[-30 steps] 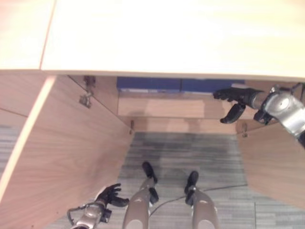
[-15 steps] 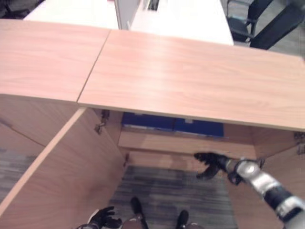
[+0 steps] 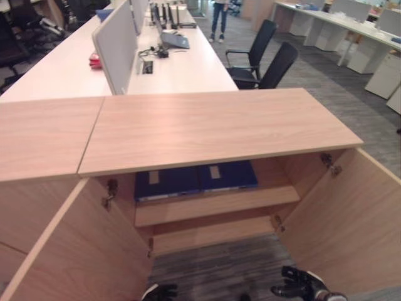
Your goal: Put the empty folder in the office cabinet
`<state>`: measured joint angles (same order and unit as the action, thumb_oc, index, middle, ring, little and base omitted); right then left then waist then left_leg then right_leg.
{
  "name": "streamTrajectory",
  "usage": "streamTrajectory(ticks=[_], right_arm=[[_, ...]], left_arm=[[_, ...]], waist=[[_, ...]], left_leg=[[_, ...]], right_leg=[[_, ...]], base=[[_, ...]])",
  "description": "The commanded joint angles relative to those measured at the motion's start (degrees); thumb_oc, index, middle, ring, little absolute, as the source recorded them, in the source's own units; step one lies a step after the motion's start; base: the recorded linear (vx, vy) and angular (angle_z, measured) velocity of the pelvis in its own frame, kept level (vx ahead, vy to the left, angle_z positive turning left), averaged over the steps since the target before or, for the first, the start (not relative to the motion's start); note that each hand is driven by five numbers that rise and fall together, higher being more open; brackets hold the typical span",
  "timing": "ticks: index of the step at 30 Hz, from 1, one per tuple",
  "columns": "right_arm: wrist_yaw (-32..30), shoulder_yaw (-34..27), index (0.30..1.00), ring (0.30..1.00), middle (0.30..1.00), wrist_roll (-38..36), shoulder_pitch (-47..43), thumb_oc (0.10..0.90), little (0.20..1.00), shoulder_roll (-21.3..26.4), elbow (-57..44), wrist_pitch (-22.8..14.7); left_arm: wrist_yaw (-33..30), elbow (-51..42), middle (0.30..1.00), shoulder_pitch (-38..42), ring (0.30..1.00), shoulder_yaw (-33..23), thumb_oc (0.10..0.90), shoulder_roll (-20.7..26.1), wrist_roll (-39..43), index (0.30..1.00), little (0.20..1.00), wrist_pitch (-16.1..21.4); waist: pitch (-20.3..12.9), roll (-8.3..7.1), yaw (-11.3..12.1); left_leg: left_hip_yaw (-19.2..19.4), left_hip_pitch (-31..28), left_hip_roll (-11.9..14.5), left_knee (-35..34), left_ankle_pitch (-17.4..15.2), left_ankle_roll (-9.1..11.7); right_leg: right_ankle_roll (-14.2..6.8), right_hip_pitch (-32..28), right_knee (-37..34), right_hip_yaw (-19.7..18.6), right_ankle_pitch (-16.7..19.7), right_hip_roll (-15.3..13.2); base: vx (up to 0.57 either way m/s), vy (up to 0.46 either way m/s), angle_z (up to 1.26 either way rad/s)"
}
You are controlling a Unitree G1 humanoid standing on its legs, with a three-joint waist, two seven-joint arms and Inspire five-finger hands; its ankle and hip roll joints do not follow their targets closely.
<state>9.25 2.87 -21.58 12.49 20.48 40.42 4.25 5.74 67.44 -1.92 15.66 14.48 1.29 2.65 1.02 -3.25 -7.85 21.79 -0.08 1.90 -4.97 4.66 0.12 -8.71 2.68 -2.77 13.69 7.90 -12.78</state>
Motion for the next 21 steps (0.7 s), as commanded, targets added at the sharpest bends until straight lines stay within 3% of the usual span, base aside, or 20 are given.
streamTrajectory(ticks=[1,5,7,9,10,16,19,21], right_arm=[[-3.80,-0.86,0.900,0.900,0.900,-4.44,-7.44,0.800,0.900,2.76,-1.23,-6.23],[-5.01,-2.41,0.900,0.900,0.900,-5.72,-7.12,0.800,0.900,2.07,0.20,-6.95],[-5.97,-3.78,0.900,0.900,0.900,-7.01,-7.42,0.800,0.900,1.77,0.90,-7.51],[-7.19,-4.64,0.900,0.900,0.900,-7.38,-7.84,0.800,0.900,1.89,1.81,-7.87],[-7.87,-5.40,0.900,0.900,0.900,-7.44,-7.80,0.800,0.900,1.90,2.17,-7.98],[-10.91,-11.60,0.900,0.900,0.900,-4.57,-5.84,0.800,0.900,3.66,0.60,-8.59],[-12.91,-15.27,0.900,0.900,0.900,-3.63,-5.14,0.800,0.900,5.63,0.20,-9.17],[-13.96,-17.08,0.900,0.900,0.900,-2.62,-5.60,0.800,0.900,8.04,0.36,-9.55]], left_arm=[[-2.57,0.67,0.900,-0.50,0.900,1.55,0.800,-1.28,-4.21,0.900,0.900,1.81],[-3.20,2.35,0.900,0.02,0.900,1.27,0.800,-1.86,-4.91,0.900,0.900,2.23],[-3.49,2.67,0.900,0.62,0.900,1.21,0.800,-2.20,-5.00,0.900,0.900,2.17],[-3.83,2.71,0.900,0.48,0.900,0.79,0.800,-2.37,-4.83,0.900,0.900,1.84],[-3.85,2.95,0.900,0.24,0.900,0.14,0.800,-2.40,-4.78,0.900,0.900,1.66],[-5.25,4.49,0.900,1.08,0.900,-2.99,0.800,-2.29,-4.56,0.900,0.900,1.89],[-5.36,4.45,0.900,1.01,0.900,-3.40,0.800,-1.67,-4.74,0.900,0.900,1.93],[-5.66,4.57,0.900,0.44,0.900,-4.09,0.800,-0.74,-4.94,0.900,0.900,2.07]], waist=[[1.24,1.30,-0.67],[2.08,1.11,-2.18],[3.20,1.29,-2.24],[3.76,1.85,-1.92],[3.73,2.09,-2.09],[2.82,2.11,-2.99],[2.21,1.60,-3.03],[1.40,0.68,-2.41]], left_leg=[[-0.70,-3.46,-2.25,-0.03,-9.25,-0.10],[1.31,-3.61,-3.07,-0.03,-9.64,-0.86],[3.75,-3.72,-3.05,-0.03,-9.42,-1.18],[6.10,-3.83,-2.44,-0.03,-8.80,-1.07],[7.44,-3.84,-1.81,-0.03,-8.59,-1.05],[10.41,-3.99,-0.19,-0.03,-9.30,-1.11],[11.88,-4.07,0.53,-0.03,-9.07,-0.59],[13.84,-4.90,1.53,-0.03,-8.73,0.17]], right_leg=[[-2.80,6.96,-0.47,1.20,2.32,3.85],[-3.85,9.14,-0.05,0.68,4.50,3.18],[-4.39,10.20,1.13,5.62,4.55,1.50],[-3.38,9.00,2.44,12.41,2.64,-0.81],[-3.21,8.49,3.50,14.02,2.43,-2.38],[-5.31,6.01,5.33,10.02,6.85,-8.93],[-6.11,4.99,3.14,10.38,9.12,-9.98],[-6.20,3.59,-0.36,12.08,8.63,-8.82]], base=[[-0.15,0.107,-0.51],[-0.13,0.080,-0.43],[-0.18,0.059,-0.47],[-0.16,0.011,-1.08],[-0.11,-0.032,-0.99],[-0.01,-0.076,-0.57],[0.06,-0.228,-0.32],[0.11,-0.272,-0.88]])
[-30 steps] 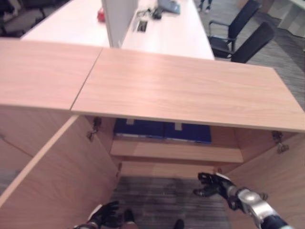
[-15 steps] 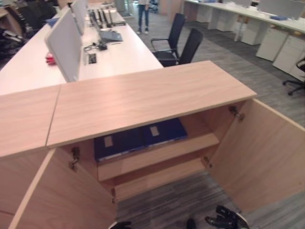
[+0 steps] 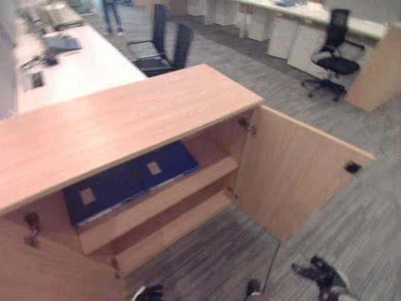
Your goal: Put the empty folder in the office cabinet
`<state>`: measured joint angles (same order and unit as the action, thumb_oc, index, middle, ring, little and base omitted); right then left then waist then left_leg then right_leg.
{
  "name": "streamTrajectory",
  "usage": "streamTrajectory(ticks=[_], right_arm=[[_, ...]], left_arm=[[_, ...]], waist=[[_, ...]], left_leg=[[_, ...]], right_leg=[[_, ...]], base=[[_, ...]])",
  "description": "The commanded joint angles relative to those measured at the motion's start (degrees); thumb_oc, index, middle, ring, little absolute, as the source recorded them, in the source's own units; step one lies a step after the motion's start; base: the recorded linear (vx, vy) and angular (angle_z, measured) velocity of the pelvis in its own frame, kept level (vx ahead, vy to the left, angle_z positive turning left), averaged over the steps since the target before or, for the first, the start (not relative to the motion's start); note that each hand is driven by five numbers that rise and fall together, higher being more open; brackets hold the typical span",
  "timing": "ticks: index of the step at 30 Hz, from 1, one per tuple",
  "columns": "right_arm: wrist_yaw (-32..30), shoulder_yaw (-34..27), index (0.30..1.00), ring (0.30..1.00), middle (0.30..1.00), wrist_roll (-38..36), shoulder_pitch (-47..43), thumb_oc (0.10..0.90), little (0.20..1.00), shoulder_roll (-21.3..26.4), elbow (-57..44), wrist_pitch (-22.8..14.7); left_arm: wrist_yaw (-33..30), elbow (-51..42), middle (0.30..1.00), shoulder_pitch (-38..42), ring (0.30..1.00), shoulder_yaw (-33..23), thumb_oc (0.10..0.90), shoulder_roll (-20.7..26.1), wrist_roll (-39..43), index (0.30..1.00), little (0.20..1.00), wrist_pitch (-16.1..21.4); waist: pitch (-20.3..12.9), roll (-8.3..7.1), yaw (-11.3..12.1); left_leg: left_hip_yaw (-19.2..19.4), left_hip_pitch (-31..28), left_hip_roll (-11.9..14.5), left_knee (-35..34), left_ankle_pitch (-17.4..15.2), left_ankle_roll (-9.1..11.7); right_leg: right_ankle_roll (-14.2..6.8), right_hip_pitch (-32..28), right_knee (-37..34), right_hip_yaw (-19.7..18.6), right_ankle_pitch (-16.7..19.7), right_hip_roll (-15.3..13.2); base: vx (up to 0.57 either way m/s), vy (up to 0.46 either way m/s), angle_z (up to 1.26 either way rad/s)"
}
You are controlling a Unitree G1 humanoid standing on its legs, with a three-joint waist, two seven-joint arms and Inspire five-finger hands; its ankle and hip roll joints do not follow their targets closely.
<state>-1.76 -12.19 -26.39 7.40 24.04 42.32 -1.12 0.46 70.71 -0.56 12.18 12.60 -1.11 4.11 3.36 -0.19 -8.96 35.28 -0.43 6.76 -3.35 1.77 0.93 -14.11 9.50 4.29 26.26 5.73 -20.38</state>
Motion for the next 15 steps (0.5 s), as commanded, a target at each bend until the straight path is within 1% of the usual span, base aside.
streamTrajectory(ticks=[1,3,6,7,8,10,13,14,15], right_arm=[[-2.96,-2.02,0.900,0.900,0.900,2.22,-0.48,0.800,0.900,4.46,-1.55,-4.18],[-3.62,-3.30,0.900,0.900,0.900,2.23,-1.07,0.800,0.900,6.39,-0.85,-4.47],[-4.41,-4.93,0.900,0.900,0.900,3.18,-1.50,0.800,0.900,9.49,-2.19,-5.10],[-4.40,-4.96,0.900,0.900,0.900,3.19,-1.54,0.800,0.900,9.55,-2.18,-5.09],[-4.83,-5.73,0.900,0.900,0.900,3.27,-2.64,0.800,0.900,11.78,-2.52,-5.54],[-5.17,-6.23,0.900,0.900,0.900,2.94,-4.18,0.800,0.900,14.32,-2.19,-6.14],[-5.39,-5.97,0.900,0.900,0.900,2.74,-6.73,0.800,0.900,18.00,-2.25,-6.52],[-5.40,-5.90,0.900,0.900,0.900,2.65,-8.11,0.800,0.900,20.08,-2.43,-7.03],[-5.36,-5.85,0.900,0.900,0.900,2.60,-8.22,0.800,0.900,20.20,-2.31,-7.08]], left_arm=[[-0.38,1.30,0.900,-0.95,0.900,-0.60,0.800,1.14,-2.55,0.900,0.900,0.63],[-0.55,1.62,0.900,-1.24,0.900,-1.41,0.800,1.91,-2.66,0.900,0.900,0.82],[-0.54,1.19,0.900,-1.27,0.900,-2.82,0.800,2.71,-1.23,0.900,0.900,0.90],[-0.52,1.18,0.900,-1.23,0.900,-2.80,0.800,2.66,-1.19,0.900,0.900,0.88],[-0.46,0.82,0.900,-0.78,0.900,-2.53,0.800,2.81,-0.67,0.900,0.900,0.98],[-0.17,0.14,0.900,-0.31,0.900,-1.91,0.800,2.93,0.01,0.900,0.900,0.97],[0.29,-0.91,0.900,0.34,0.900,-0.60,0.800,3.25,0.56,0.900,0.900,0.95],[0.59,-1.54,0.900,0.56,0.900,0.29,0.800,3.46,0.46,0.900,0.900,0.87],[0.60,-1.57,0.900,0.58,0.900,0.28,0.800,3.40,0.47,0.900,0.900,0.85]], waist=[[-0.90,-2.40,-1.23],[-1.42,-3.38,-0.81],[-1.86,-3.94,-0.20],[-1.79,-3.84,-0.15],[-1.81,-3.89,-0.09],[-1.92,-3.47,0.00],[-2.20,-3.18,0.00],[-2.41,-2.92,0.19],[-2.42,-2.80,0.19]], left_leg=[[0.43,-4.66,-3.27,-1.65,-5.80,-0.56],[1.57,-5.51,-2.35,-1.65,-5.08,0.27],[2.13,-6.52,-0.27,-1.65,-4.14,1.88],[2.17,-6.59,-0.14,-1.65,-4.07,2.01],[2.13,-6.93,1.73,-1.65,-3.11,3.21],[2.14,-6.92,3.89,-1.58,-1.83,4.65],[2.52,-6.92,6.36,-1.49,-0.01,6.16],[2.58,-6.70,7.70,-1.47,0.99,6.94],[2.58,-6.67,7.84,-1.47,1.08,7.04]], right_leg=[[-0.79,-3.39,-7.63,-0.49,10.86,-1.11],[-0.79,-3.96,-8.64,-0.55,10.03,0.31],[-0.19,-4.12,-8.53,-1.40,8.11,2.37],[-0.15,-4.15,-8.46,-1.41,7.99,2.49],[0.72,-4.24,-8.07,-1.71,5.81,4.05],[1.97,-4.36,-7.94,-1.70,3.49,6.30],[3.10,-4.45,-7.95,-1.63,1.41,8.81],[3.79,-4.50,-8.16,-1.61,0.30,10.28],[3.88,-4.48,-8.17,-1.58,0.25,10.41]], base=[[0.11,-0.259,-0.64],[0.13,-0.267,-0.64],[0.15,-0.258,-0.66],[0.15,-0.290,-0.39],[0.12,-0.281,-0.24],[0.13,-0.318,-0.22],[0.10,-0.250,-0.06],[0.08,-0.200,-0.03],[0.07,-0.181,-0.02]])
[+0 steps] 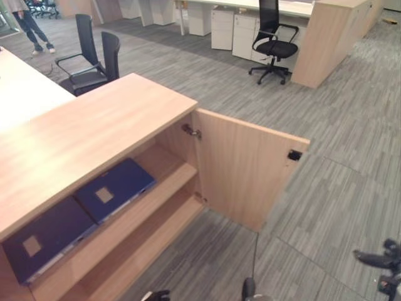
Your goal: Put the empty folder in the office cabinet
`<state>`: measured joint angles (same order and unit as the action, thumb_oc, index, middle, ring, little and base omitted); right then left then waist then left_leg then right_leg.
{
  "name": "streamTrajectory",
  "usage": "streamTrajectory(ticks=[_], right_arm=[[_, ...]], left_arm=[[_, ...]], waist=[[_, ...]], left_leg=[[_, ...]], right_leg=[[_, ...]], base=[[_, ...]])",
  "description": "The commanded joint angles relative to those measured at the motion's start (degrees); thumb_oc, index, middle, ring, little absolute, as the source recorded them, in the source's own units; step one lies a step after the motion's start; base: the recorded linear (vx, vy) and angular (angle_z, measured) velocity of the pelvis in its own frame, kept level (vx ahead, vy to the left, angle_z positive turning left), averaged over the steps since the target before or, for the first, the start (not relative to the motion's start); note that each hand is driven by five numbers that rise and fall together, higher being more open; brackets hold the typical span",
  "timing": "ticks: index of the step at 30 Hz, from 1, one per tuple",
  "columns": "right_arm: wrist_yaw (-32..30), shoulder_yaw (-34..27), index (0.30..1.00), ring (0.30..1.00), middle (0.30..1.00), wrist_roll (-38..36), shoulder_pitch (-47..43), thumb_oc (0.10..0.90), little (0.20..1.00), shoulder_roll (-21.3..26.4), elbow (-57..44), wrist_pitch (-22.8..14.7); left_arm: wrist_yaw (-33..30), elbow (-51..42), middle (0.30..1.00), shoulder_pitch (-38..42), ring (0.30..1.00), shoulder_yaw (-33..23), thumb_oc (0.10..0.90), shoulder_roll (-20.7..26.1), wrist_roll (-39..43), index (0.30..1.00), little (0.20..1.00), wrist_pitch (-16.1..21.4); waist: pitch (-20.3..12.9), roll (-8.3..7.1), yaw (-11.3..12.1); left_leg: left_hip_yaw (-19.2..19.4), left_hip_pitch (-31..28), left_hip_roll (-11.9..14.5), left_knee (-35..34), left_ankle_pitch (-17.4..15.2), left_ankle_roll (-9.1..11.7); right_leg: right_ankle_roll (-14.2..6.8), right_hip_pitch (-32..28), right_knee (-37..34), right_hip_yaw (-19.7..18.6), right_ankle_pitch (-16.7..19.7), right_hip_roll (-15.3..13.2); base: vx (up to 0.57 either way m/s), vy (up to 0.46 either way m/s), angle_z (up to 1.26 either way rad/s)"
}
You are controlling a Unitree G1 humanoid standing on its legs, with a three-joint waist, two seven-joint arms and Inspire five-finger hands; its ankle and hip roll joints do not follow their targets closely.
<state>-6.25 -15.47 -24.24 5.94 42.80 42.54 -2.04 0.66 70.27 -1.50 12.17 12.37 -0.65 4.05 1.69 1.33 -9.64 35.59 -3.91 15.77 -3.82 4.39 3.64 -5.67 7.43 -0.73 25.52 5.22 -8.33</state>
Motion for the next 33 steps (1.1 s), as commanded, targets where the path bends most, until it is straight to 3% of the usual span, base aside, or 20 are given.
streamTrajectory(ticks=[1,7,12,18,33], right_arm=[[-0.77,-2.24,0.900,0.900,0.900,0.25,-7.74,0.800,0.900,2.68,-2.66,-6.40],[1.42,1.70,0.900,0.900,0.900,0.94,-13.13,0.800,0.900,8.35,-4.10,-7.06],[5.15,9.52,0.900,0.900,0.900,2.06,-19.52,0.800,0.900,12.12,-6.31,-7.63],[10.10,21.46,0.900,0.900,0.900,0.61,-28.27,0.800,0.900,10.99,-7.03,-7.44],[13.47,28.18,0.900,0.900,0.900,-12.69,-39.23,0.800,0.900,7.26,-10.35,-7.89]], left_arm=[[0.43,-1.27,0.900,1.60,0.900,0.65,0.800,3.93,-0.07,0.900,0.900,0.91],[0.88,-0.28,0.900,1.74,0.900,1.31,0.800,4.59,-0.49,0.900,0.900,0.69],[1.61,0.62,0.900,1.36,0.900,1.89,0.800,5.07,-0.56,0.900,0.900,0.48],[2.53,0.45,0.900,0.45,0.900,3.25,0.800,4.87,-0.42,0.900,0.900,0.54],[2.33,1.29,0.900,-0.85,0.900,3.40,0.800,5.11,0.08,0.900,0.900,0.24]], waist=[[-0.85,-4.28,1.05],[-1.08,-3.72,1.81],[-1.22,-3.43,3.38],[-1.39,-3.05,5.32],[-1.62,-2.67,6.99]], left_leg=[[2.39,-3.09,-0.69,-0.97,-0.97,4.65],[2.55,-2.43,1.26,-1.01,1.47,6.31],[2.37,-1.82,2.39,-1.08,4.55,7.81],[1.44,-1.29,3.09,-1.16,7.66,9.26],[0.43,-1.04,2.75,-1.18,8.10,9.58]], right_leg=[[-4.34,-2.43,-3.29,-0.60,0.39,-1.06],[-3.22,-2.41,-4.00,-0.04,-1.03,1.04],[-2.31,-2.56,-4.23,0.70,-2.26,2.50],[-1.19,-3.82,-4.27,1.75,-3.86,3.79],[-0.58,-4.77,-4.27,1.95,-4.68,4.21]], base=[[0.06,-0.148,0.03],[0.04,-0.098,0.03],[0.03,-0.057,0.01],[0.03,-0.049,0.15],[0.00,-0.002,0.03]])
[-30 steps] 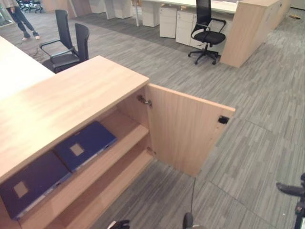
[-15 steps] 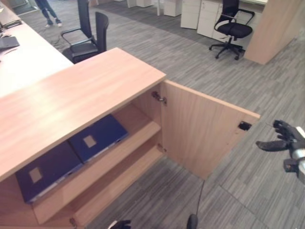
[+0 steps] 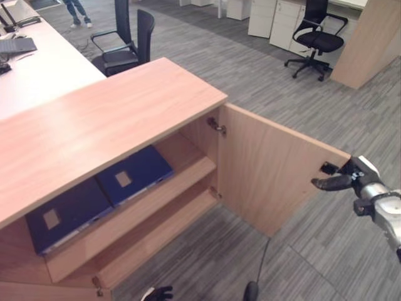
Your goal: Put the empty folder in the office cabinet
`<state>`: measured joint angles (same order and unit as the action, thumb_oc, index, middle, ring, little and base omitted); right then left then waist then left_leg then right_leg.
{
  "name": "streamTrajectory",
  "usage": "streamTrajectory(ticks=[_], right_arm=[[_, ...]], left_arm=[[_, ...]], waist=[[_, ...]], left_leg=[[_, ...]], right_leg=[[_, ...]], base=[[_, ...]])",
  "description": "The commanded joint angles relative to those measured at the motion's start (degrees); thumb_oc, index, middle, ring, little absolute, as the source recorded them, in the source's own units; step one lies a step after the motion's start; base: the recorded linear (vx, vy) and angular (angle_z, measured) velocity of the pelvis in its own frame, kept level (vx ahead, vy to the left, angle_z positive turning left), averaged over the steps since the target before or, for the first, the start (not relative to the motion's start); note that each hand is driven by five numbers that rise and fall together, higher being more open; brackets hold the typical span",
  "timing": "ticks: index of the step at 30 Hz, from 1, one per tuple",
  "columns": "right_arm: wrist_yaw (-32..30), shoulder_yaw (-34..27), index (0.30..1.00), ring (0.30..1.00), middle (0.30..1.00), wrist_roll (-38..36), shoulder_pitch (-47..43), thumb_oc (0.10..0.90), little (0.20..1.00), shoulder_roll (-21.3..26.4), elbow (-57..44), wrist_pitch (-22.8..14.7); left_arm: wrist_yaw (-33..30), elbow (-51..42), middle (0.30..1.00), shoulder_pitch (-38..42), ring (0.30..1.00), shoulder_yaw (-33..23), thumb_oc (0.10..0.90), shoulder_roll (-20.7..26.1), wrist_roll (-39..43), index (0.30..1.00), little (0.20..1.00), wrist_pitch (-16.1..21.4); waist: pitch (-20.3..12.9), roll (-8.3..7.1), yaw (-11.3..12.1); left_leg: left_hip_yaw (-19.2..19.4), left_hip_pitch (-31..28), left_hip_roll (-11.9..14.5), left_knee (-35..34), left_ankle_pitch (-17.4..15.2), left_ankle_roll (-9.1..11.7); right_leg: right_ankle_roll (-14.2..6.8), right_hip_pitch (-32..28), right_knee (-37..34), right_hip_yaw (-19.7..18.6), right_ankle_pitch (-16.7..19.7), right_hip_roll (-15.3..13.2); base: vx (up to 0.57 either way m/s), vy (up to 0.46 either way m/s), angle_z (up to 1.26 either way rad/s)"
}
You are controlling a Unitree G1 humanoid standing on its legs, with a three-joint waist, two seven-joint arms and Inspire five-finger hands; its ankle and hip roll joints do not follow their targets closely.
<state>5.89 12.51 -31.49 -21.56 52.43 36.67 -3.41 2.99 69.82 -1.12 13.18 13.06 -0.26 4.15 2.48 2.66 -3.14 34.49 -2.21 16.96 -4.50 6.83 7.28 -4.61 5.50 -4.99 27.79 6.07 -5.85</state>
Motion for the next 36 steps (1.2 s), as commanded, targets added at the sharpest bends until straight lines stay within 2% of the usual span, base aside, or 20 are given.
streamTrajectory(ticks=[1,3,4,5,7,8,9,14,15,16,18,20,23,29,36], right_arm=[[2.12,0.37,0.900,0.900,0.900,-6.77,-11.46,0.800,0.900,-3.19,-5.57,-6.54],[3.56,0.85,0.900,0.900,0.900,-9.76,-10.35,0.800,0.900,-5.15,-9.08,-6.52],[5.86,1.35,0.900,0.900,0.900,-13.74,-8.08,0.800,0.900,-8.07,-14.21,-6.10],[5.85,1.26,0.900,0.900,0.900,-13.80,-7.87,0.800,0.900,-8.08,-14.42,-6.02],[8.09,3.24,0.900,0.900,0.900,-16.57,-4.80,0.800,0.900,-11.03,-21.53,-5.55],[11.27,6.67,0.900,0.900,0.900,-18.14,-0.93,0.800,0.900,-14.13,-28.23,-4.14],[11.21,6.66,0.900,0.900,0.900,-18.13,-0.75,0.800,0.900,-14.12,-28.44,-4.06],[16.75,16.98,0.900,0.900,0.900,-20.22,7.91,0.800,0.900,-21.10,-38.17,0.02],[16.74,17.00,0.900,0.900,0.900,-20.21,7.92,0.800,0.900,-21.11,-38.17,0.02],[18.35,20.47,0.900,0.900,0.900,-21.51,9.91,0.800,0.900,-23.40,-39.02,1.98],[18.28,22.31,0.900,0.900,0.900,-25.05,12.18,0.800,0.900,-28.19,-35.43,3.22],[17.80,23.53,0.900,0.900,0.900,-24.62,13.95,0.800,0.900,-30.53,-31.88,3.09],[18.07,24.41,0.900,0.900,0.900,-24.15,16.01,0.800,0.900,-31.88,-28.30,4.38],[18.99,24.66,0.900,0.900,0.900,-23.00,18.60,0.800,0.900,-31.52,-26.48,5.47],[18.68,25.38,0.900,0.900,0.900,-24.04,19.45,0.800,0.900,-32.97,-25.09,5.56]], left_arm=[[0.07,1.73,0.900,-1.21,0.900,2.36,0.800,4.30,-0.36,0.900,0.900,0.13],[0.04,1.71,0.900,-1.23,0.900,2.09,0.800,4.04,-0.44,0.900,0.900,0.07],[0.06,1.82,0.900,-1.30,0.900,1.60,0.800,3.79,-0.77,0.900,0.900,-0.10],[0.07,1.81,0.900,-1.36,0.900,1.60,0.800,3.84,-0.79,0.900,0.900,-0.10],[0.13,1.86,0.900,-1.41,0.900,0.98,0.800,3.60,-1.28,0.900,0.900,-0.18],[0.39,1.52,0.900,-1.45,0.900,0.32,0.800,3.23,-1.75,0.900,0.900,-0.12],[0.39,1.50,0.900,-1.56,0.900,0.31,0.800,3.23,-1.77,0.900,0.900,-0.12],[0.20,0.38,0.900,-1.65,0.900,-0.76,0.800,2.27,-2.71,0.900,0.900,0.34],[0.20,0.37,0.900,-1.67,0.900,-0.78,0.800,2.28,-2.71,0.900,0.900,0.34],[-0.33,0.16,0.900,-1.37,0.900,-0.63,0.800,1.98,-2.87,0.900,0.900,0.53],[-0.69,0.25,0.900,-1.26,0.900,-0.19,0.800,1.37,-2.80,0.900,0.900,0.79],[-0.96,0.24,0.900,-1.25,0.900,0.15,0.800,1.13,-2.91,0.900,0.900,0.73],[-1.12,0.35,0.900,-1.18,0.900,0.33,0.800,0.94,-2.68,0.900,0.900,0.93],[-1.28,1.17,0.900,-1.02,0.900,0.40,0.800,0.96,-3.63,0.900,0.900,1.04],[-2.23,2.19,0.900,-1.00,0.900,-0.42,0.800,0.75,-3.45,0.900,0.900,1.05]], waist=[[-2.37,-3.93,0.54],[-2.26,-3.75,0.62],[-2.15,-3.58,0.65],[-2.19,-3.64,0.63],[-2.28,-3.50,0.58],[-2.13,-3.34,0.61],[-2.21,-3.35,0.57],[-2.11,-3.48,0.60],[-2.14,-3.49,0.57],[-2.02,-3.61,0.61],[-1.96,-3.77,0.73],[-1.95,-3.81,0.86],[-1.94,-4.02,0.95],[-1.91,-4.55,0.97],[-1.48,-4.85,1.32]], left_leg=[[1.54,-2.76,1.50,-0.50,5.59,5.93],[1.47,-2.80,1.33,-0.50,5.51,5.87],[1.46,-2.84,1.18,-0.50,5.45,5.82],[1.45,-2.86,1.18,-0.50,5.45,5.81],[1.54,-2.86,1.04,-0.50,5.37,5.72],[1.65,-2.91,0.94,-0.50,5.24,5.64],[1.64,-2.91,0.94,-0.50,5.23,5.65],[1.73,-3.07,0.76,-0.50,4.67,5.42],[1.71,-3.06,0.76,-0.50,4.67,5.42],[1.57,-2.94,0.64,-0.50,4.32,5.31],[1.34,-2.86,0.33,-0.50,3.54,4.89],[1.16,-2.85,0.05,-0.50,2.91,4.65],[0.91,-2.71,-0.38,-0.50,2.31,4.39],[0.42,-2.15,-0.78,-0.50,1.59,4.05],[-0.16,-1.75,-0.61,-0.50,1.83,4.10]], right_leg=[[-1.62,-2.90,-0.01,-0.27,-5.55,1.69],[-1.58,-3.05,-0.01,-0.31,-5.61,1.61],[-1.52,-3.13,-0.01,-0.31,-5.71,1.56],[-1.52,-3.14,-0.01,-0.30,-5.72,1.55],[-1.47,-3.18,-0.01,-0.37,-5.73,1.48],[-1.41,-3.26,-0.01,-0.42,-5.68,1.42],[-1.42,-3.27,-0.01,-0.41,-5.69,1.42],[-1.30,-3.43,-0.01,-0.28,-5.54,1.27],[-1.30,-3.43,-0.01,-0.27,-5.54,1.27],[-1.34,-3.41,-0.01,-0.26,-5.37,1.07],[-1.39,-3.37,-0.01,-0.22,-5.13,0.69],[-1.47,-3.41,-0.01,-0.31,-5.12,0.51],[-1.63,-3.34,-0.01,-0.47,-5.01,0.29],[-1.97,-2.94,-0.01,-0.20,-4.56,-0.27],[-1.79,-2.76,-0.01,-0.02,-4.80,-0.05]], base=[[0.00,0.000,0.00],[0.00,0.038,-0.01],[-0.01,0.034,-0.02],[-0.01,0.036,-0.06],[-0.01,0.037,-0.19],[-0.01,0.034,-0.19],[-0.01,0.036,-0.12],[0.00,0.026,-0.14],[-0.02,0.040,-0.09],[-0.03,0.047,-0.01],[-0.04,0.063,0.08],[-0.02,0.062,0.07],[-0.01,0.053,0.25],[0.00,0.026,0.10],[0.01,-0.014,0.02]])
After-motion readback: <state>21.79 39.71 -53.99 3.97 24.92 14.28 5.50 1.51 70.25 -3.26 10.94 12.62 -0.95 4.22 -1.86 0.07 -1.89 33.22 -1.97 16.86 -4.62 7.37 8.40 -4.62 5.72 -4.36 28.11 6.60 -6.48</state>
